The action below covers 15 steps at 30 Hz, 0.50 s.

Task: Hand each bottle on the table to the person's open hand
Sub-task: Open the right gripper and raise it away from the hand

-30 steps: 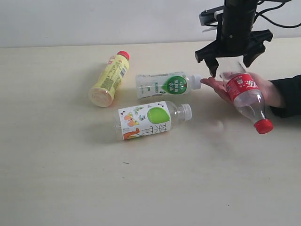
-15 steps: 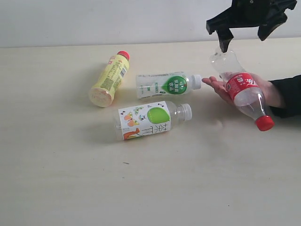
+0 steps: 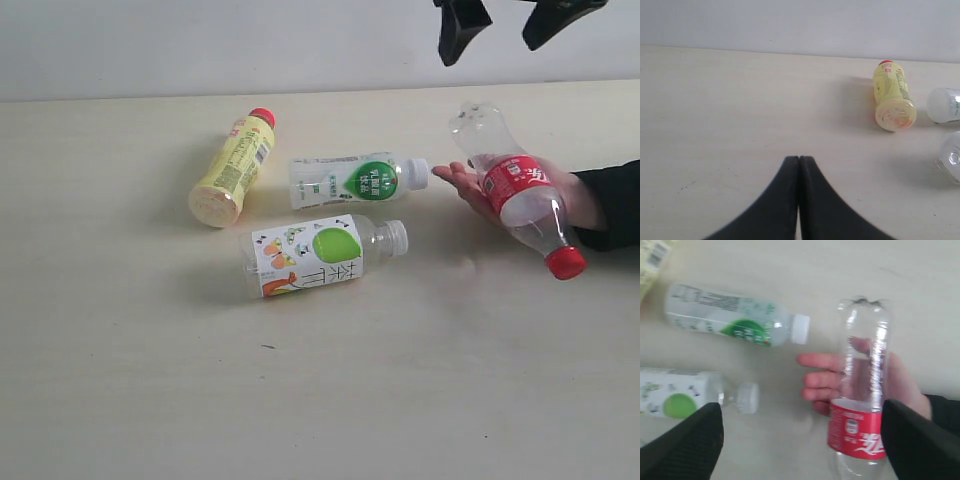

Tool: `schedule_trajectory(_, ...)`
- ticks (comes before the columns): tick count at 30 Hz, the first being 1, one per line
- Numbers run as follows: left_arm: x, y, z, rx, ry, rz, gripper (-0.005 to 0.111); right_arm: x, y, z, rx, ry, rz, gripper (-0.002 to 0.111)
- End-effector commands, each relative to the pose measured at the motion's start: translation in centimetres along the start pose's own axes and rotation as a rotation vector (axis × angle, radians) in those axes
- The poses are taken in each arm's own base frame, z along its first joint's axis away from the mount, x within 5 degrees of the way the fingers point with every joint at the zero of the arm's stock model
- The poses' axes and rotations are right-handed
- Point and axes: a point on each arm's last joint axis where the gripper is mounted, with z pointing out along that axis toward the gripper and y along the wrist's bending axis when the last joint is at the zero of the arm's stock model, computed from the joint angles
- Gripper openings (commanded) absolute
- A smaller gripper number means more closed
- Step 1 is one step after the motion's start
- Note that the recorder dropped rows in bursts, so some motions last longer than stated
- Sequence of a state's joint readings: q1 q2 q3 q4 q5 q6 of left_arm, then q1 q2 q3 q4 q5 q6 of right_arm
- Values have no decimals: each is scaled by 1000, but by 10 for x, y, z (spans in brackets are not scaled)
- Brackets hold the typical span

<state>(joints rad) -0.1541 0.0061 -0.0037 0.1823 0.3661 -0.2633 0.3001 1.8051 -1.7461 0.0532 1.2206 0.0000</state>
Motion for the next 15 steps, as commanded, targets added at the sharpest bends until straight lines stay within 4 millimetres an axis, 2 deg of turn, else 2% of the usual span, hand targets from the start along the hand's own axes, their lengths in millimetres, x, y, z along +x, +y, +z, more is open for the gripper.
schedule_trajectory(1, 1, 0, 0, 6, -7, 2, 2, 1, 14, -18, -149, -46, -22, 81)
schedule_trajectory(6, 1, 0, 0, 6, -7, 2, 2, 3, 27, -24, -157, -60, -94, 81)
schedule_trajectory(15, 1, 0, 0, 6, -7, 2, 2, 10, 70, -28, -202, -62, -246, 81)
